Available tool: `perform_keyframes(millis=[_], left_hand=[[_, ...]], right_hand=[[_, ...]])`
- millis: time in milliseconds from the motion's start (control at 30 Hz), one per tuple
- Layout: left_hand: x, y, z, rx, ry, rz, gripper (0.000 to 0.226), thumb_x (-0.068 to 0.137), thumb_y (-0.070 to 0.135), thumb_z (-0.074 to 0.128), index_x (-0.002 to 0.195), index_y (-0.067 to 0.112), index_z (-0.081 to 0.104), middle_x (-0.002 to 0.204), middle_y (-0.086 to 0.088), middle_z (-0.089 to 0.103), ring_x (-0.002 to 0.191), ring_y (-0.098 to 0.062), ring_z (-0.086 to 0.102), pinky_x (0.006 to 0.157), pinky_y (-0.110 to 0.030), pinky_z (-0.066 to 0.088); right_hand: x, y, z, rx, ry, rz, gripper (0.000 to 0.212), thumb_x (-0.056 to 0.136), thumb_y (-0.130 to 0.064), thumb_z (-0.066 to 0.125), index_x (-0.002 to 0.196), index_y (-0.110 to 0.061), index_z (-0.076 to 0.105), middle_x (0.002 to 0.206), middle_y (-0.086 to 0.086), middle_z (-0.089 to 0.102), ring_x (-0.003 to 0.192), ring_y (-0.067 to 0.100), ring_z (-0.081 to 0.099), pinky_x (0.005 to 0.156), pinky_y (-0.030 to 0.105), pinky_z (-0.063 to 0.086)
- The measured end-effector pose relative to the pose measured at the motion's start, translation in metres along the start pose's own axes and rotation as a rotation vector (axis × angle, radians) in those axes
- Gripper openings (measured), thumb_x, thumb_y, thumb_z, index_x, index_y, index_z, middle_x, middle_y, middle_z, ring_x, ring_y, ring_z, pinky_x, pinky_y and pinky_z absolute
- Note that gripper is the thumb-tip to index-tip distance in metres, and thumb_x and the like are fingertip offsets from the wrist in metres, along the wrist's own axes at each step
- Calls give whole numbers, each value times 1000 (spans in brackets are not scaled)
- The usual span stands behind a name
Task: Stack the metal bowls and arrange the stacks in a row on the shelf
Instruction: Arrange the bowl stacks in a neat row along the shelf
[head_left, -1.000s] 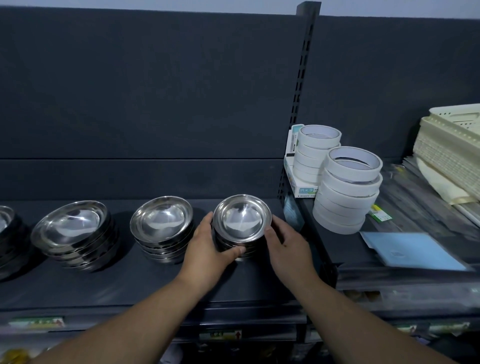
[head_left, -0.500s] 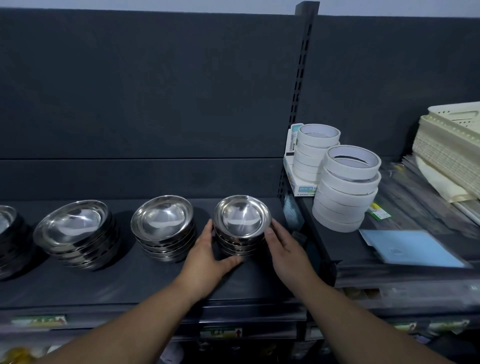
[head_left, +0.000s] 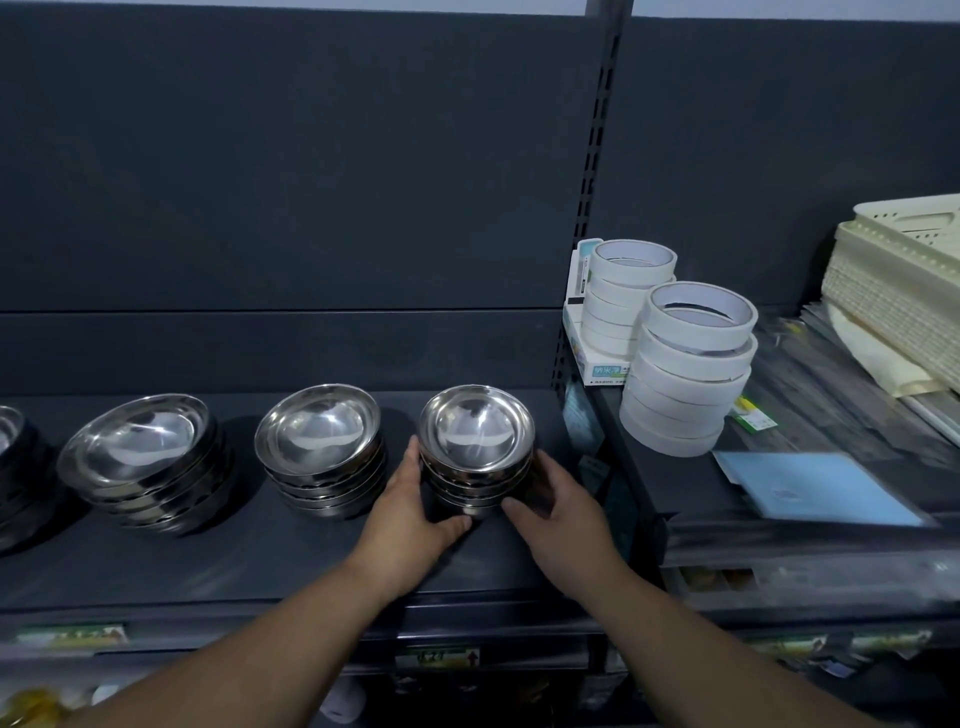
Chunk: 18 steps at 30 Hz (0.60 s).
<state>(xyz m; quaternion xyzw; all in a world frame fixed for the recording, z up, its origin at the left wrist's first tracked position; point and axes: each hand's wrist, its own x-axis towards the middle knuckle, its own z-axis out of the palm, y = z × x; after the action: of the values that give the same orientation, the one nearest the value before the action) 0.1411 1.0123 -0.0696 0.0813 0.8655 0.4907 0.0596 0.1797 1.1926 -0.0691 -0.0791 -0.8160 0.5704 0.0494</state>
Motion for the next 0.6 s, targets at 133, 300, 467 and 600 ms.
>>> perform_keyframes(millis=[133, 300, 467, 600], left_hand=[[2, 0, -3, -9, 1, -1, 127, 46, 67, 75, 152, 30, 15, 146, 11, 46, 134, -8, 44, 113, -36, 37], [0, 0, -5, -100, 25, 14, 122, 50, 61, 84, 150, 40, 15, 141, 16, 50, 130, -4, 48, 112, -36, 39], [1, 9, -9, -149, 80, 33, 115, 52, 77, 74, 148, 37, 24, 145, 10, 48, 131, -7, 47, 112, -39, 38], [-1, 22, -13, -124, 96, 52, 103, 68, 48, 81, 151, 28, 24, 142, 9, 49, 128, -6, 49, 112, -32, 38]], right_hand=[[-1, 1, 2, 11, 13, -4, 60, 84, 1, 71, 115, -45, 46, 103, -29, 61, 96, -21, 59, 91, 7, 48], [-2, -6, -1, 12, 48, -13, 70, 78, -13, 80, 135, -37, 49, 125, -20, 59, 118, -5, 55, 107, 25, 43], [2, -24, -9, -45, 50, -107, 70, 80, -23, 80, 142, -29, 47, 135, -18, 51, 126, -4, 44, 105, 11, 32], [1, -25, -10, -48, 34, -105, 67, 82, -22, 78, 142, -29, 47, 131, -23, 49, 123, -7, 43, 96, 1, 30]])
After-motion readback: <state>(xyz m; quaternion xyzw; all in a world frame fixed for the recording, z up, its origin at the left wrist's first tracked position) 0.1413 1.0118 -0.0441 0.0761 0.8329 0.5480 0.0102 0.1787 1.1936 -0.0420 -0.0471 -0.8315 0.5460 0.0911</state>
